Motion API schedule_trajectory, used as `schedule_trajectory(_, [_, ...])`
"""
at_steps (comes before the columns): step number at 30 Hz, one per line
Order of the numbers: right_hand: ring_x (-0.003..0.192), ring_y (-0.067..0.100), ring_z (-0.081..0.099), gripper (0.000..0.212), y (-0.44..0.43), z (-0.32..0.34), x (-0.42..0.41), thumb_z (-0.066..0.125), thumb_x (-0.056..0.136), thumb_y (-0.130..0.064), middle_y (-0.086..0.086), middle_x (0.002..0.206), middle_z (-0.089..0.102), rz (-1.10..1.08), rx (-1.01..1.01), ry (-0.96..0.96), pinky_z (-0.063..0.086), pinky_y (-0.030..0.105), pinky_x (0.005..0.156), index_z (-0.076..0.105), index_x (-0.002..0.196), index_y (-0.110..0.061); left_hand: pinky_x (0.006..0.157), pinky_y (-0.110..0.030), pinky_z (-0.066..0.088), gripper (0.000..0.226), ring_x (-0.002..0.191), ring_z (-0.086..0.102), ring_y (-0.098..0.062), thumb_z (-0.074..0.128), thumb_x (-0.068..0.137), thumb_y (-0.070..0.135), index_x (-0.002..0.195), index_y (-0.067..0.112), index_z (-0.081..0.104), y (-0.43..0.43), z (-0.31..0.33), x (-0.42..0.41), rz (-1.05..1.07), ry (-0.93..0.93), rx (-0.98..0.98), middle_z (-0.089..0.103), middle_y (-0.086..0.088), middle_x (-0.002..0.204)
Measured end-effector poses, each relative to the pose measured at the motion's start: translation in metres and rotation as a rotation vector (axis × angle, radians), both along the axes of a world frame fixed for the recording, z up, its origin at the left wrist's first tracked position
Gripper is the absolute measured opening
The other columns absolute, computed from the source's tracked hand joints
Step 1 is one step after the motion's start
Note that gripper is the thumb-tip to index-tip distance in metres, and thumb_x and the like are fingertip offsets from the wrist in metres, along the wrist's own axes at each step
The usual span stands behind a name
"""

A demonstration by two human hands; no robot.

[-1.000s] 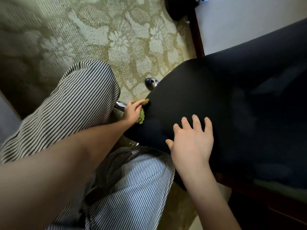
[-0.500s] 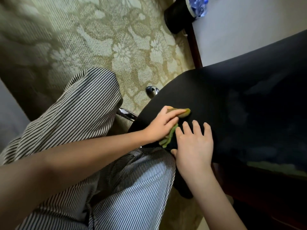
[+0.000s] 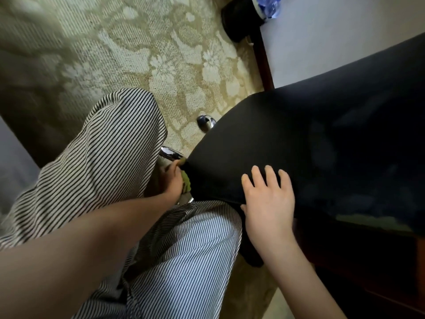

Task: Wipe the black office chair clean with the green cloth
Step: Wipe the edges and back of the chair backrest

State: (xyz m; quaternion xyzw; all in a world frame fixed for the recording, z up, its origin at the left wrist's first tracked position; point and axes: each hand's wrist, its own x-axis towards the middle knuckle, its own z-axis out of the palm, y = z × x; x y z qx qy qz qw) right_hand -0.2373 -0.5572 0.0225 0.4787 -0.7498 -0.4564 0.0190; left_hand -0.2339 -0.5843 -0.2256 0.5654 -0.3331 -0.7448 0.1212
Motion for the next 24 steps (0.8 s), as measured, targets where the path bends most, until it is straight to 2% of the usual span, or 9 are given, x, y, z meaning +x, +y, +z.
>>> schedule_trajectory(4, [0.099,0.038,0.063,0.070,0.003,-0.001,-0.002,0.095,0.028,-0.026,0.018,0.100,0.070,-0.001,0.001,-0.001,0.037,0.047,0.092,0.074,0.092,-0.005,0.085,-0.002,0.035,0.030,0.120,0.043,-0.025,0.042,0.098,0.022,0.122,0.010,0.055,0.014,0.016,-0.002,0.128,-0.055,0.047,0.046,0.004,0.114])
schedule_trajectory(6, [0.110,0.038,0.058,0.072,-0.001,0.003,0.001,0.092,0.042,-0.030,0.019,0.113,0.065,0.000,0.038,0.004,0.030,0.047,0.098,0.070,0.106,-0.006,0.105,-0.028,0.036,0.027,0.127,0.038,-0.030,0.040,0.098,0.023,0.116,0.019,0.059,0.017,0.028,-0.003,0.124,-0.008,0.040,0.037,-0.008,0.136])
schedule_trajectory(7, [0.125,0.037,0.047,0.074,-0.003,0.007,0.005,0.084,0.061,-0.036,0.019,0.131,0.054,-0.002,0.095,0.024,0.024,0.048,0.105,0.060,0.125,-0.008,0.107,-0.040,0.036,0.025,0.128,0.038,-0.032,0.039,0.098,0.022,0.111,0.025,0.060,0.018,0.034,-0.004,0.128,0.010,0.028,0.031,-0.011,0.141])
schedule_trajectory(9, [0.144,0.033,0.009,0.067,-0.002,0.014,0.003,0.049,0.095,-0.035,0.014,0.156,0.013,0.044,0.201,-0.011,0.005,0.046,0.115,0.017,0.149,-0.013,0.108,-0.038,0.033,0.027,0.127,0.038,-0.030,0.038,0.099,0.018,0.111,0.024,0.061,0.019,0.046,-0.003,0.146,0.022,-0.011,0.030,-0.012,0.142])
schedule_trajectory(12, [0.144,0.031,-0.010,0.058,0.000,0.031,0.006,0.027,0.102,-0.024,0.011,0.158,-0.007,0.067,0.242,-0.055,-0.005,0.043,0.115,-0.004,0.150,-0.014,0.103,-0.023,0.024,0.028,0.126,0.034,-0.025,0.040,0.098,0.014,0.117,0.017,0.061,0.023,0.064,-0.002,0.111,0.012,-0.135,0.036,-0.011,0.135])
schedule_trajectory(15, [0.145,0.032,0.002,0.062,0.011,0.033,0.006,0.040,0.098,-0.022,0.015,0.157,0.004,0.075,0.153,-0.066,-0.003,0.043,0.116,0.008,0.150,-0.011,0.094,-0.015,0.020,0.029,0.122,0.033,-0.023,0.041,0.097,0.012,0.118,0.017,0.061,0.024,0.085,0.000,0.078,0.048,-0.220,0.039,-0.011,0.128])
schedule_trajectory(18, [0.117,0.045,0.052,0.073,0.024,0.028,0.000,0.089,0.047,-0.007,0.028,0.124,0.057,0.096,-0.132,-0.081,0.019,0.044,0.107,0.064,0.115,0.002,0.093,-0.017,0.023,0.030,0.120,0.036,-0.021,0.042,0.097,0.014,0.120,0.020,0.060,0.025,0.104,0.002,0.024,0.099,-0.325,0.041,-0.009,0.124])
schedule_trajectory(20, [0.110,0.047,0.056,0.072,0.033,0.029,-0.001,0.090,0.037,0.001,0.029,0.116,0.061,0.115,-0.207,-0.089,0.014,0.041,0.108,0.069,0.105,0.005,0.100,-0.026,0.029,0.030,0.119,0.039,-0.021,0.041,0.097,0.019,0.120,0.022,0.060,0.026,0.117,0.002,0.014,0.153,-0.364,0.041,-0.008,0.121])
schedule_trajectory(24, [0.120,0.043,0.050,0.069,0.040,0.043,0.004,0.087,0.050,-0.004,0.026,0.124,0.057,0.126,-0.328,-0.041,0.005,0.038,0.111,0.065,0.115,0.003,0.098,-0.030,0.035,0.042,0.117,0.043,-0.021,0.034,0.088,0.033,0.118,0.022,0.062,0.031,0.150,0.004,0.050,0.261,-0.498,0.045,-0.008,0.117])
